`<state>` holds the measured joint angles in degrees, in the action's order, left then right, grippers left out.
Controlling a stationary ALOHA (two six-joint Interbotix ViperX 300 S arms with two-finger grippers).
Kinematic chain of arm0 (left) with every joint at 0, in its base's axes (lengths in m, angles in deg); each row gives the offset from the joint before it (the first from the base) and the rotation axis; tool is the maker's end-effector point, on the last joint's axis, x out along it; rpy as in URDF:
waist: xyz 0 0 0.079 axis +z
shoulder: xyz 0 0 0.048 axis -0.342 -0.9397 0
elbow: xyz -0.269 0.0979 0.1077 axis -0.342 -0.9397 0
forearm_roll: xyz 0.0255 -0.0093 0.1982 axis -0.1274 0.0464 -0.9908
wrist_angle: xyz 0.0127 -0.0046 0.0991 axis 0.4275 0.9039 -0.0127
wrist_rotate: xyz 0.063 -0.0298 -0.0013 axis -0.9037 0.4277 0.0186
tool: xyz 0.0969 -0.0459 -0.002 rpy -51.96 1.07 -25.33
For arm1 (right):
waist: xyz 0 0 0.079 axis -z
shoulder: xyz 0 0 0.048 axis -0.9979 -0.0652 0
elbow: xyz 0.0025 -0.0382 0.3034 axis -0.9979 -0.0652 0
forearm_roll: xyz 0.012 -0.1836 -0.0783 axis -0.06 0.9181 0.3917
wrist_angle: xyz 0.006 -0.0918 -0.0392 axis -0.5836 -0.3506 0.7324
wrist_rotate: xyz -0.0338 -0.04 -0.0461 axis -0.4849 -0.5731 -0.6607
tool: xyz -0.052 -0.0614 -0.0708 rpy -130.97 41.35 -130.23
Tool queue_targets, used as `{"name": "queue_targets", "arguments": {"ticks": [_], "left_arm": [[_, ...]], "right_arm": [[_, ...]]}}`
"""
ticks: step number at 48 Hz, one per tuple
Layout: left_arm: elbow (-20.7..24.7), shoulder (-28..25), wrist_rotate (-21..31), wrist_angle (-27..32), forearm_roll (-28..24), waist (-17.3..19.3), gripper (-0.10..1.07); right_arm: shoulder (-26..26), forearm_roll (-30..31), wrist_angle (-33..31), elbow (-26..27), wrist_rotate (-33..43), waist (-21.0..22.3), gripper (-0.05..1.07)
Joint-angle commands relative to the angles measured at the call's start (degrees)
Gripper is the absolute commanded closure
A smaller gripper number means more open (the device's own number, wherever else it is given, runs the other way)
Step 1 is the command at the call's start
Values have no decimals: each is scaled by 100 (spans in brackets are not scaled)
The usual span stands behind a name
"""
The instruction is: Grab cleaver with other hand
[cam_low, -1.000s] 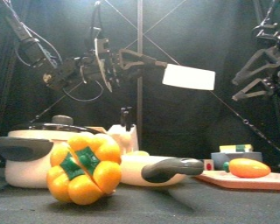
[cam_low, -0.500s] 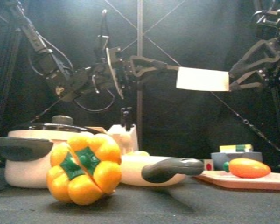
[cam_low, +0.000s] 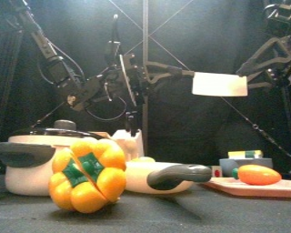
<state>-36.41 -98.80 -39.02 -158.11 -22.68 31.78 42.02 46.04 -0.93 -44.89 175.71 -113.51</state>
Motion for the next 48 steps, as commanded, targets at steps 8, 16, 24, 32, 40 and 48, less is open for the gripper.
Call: {"name": "queue_targets", "arguments": {"ticks": [8, 16, 24, 32, 40, 48], "left_arm": [[35, -9, 18, -396, 26, 18, 42], [62, -132, 44, -527, 62, 18, 42], [53, -158, 44, -624, 88, 18, 42], [88, -158, 44, -624, 88, 18, 42], [88, -211, 44, -624, 105, 0, 42], [97, -246, 44, -624, 167, -18, 42]], "right_arm": [[88, 149, -70, -9, 9, -26, 9], [88, 229, -70, 0, 9, -26, 12], [88, 211, -70, 0, 9, -26, 22], [88, 132, -88, -9, 9, 0, 34], [88, 79, -202, -9, -9, 9, 44], [88, 26, -229, -35, -9, 9, 54]]}}
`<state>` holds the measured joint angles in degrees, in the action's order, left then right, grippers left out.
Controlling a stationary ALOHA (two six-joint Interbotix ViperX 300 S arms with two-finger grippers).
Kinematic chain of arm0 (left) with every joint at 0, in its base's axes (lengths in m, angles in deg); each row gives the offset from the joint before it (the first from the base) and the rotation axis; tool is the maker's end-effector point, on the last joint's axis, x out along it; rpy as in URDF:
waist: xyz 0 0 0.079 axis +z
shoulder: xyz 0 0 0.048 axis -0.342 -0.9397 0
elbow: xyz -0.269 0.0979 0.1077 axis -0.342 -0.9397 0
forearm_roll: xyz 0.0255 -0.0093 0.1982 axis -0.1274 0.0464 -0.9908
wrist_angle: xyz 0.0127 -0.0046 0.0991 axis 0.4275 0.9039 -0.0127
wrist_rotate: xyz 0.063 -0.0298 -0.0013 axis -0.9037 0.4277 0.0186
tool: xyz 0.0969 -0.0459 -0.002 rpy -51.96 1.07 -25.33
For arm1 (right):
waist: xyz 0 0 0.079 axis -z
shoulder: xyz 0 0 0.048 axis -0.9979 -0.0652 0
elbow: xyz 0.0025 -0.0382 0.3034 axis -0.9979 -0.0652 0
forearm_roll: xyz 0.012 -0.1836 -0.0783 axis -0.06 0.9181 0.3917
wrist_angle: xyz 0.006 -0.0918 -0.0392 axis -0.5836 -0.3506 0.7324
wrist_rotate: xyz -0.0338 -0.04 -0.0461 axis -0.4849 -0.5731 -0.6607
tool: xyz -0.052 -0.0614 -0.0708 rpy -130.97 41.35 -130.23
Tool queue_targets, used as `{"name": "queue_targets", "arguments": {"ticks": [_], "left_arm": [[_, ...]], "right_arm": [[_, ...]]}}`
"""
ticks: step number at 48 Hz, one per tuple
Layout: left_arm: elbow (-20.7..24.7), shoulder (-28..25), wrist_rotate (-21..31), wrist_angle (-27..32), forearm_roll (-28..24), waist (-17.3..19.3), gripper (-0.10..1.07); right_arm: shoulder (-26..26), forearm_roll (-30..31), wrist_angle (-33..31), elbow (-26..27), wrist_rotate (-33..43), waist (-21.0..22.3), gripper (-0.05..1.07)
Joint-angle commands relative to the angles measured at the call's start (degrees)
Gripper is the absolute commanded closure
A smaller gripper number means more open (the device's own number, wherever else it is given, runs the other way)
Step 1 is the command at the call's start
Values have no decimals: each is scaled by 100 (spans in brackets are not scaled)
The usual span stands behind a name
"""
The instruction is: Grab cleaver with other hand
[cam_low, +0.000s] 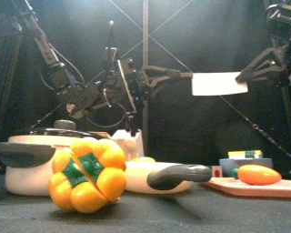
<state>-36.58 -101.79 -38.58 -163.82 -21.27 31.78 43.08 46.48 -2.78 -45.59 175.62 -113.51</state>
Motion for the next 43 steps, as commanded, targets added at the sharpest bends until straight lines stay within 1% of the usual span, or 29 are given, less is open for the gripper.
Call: {"name": "queue_targets", "arguments": {"ticks": [1, 7, 12, 43], "left_arm": [[114, 44, 0, -62, 26, -18, 42], [114, 9, 0, -53, 26, -26, 42], [105, -9, 0, -44, 26, -26, 42], [70, -18, -9, 35, 18, -35, 42]], "right_arm": [[-18, -26, -44, 26, 0, 9, 55], [-18, -105, -35, 26, -9, 9, 62], [-18, -105, -44, 35, -9, 9, 65], [-35, -308, -35, 0, -53, 44, 65]]}}
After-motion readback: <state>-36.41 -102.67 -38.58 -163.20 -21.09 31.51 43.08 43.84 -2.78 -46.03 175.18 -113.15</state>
